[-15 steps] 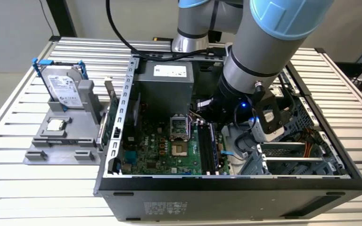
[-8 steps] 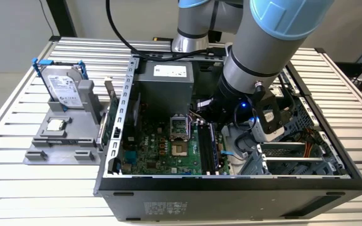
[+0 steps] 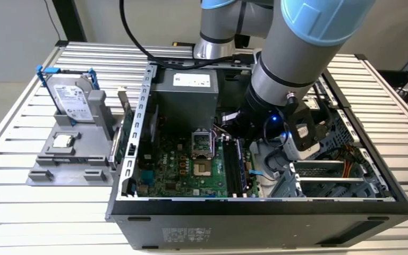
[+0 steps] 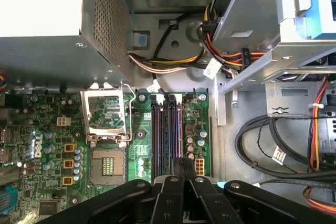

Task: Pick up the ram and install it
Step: 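Press down the ram until it locks into place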

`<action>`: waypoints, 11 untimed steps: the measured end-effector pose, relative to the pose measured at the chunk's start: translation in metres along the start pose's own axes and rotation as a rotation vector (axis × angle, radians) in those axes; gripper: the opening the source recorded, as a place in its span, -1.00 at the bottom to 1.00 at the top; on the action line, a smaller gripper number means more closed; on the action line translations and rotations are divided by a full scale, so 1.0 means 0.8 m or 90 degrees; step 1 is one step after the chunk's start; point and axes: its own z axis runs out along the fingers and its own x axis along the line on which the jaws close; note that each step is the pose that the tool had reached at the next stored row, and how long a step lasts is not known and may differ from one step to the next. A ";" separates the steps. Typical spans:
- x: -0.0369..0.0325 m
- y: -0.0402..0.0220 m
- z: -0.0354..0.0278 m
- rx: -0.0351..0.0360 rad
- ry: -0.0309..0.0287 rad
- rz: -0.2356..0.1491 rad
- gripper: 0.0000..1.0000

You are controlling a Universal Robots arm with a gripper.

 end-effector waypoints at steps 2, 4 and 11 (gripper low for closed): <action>-0.0001 0.0004 0.0046 -0.0006 -0.0005 -0.001 -1.00; 0.0000 0.0010 0.0057 -0.0011 -0.0005 -0.001 -1.00; 0.0000 0.0009 0.0070 -0.0012 -0.0005 -0.002 -1.00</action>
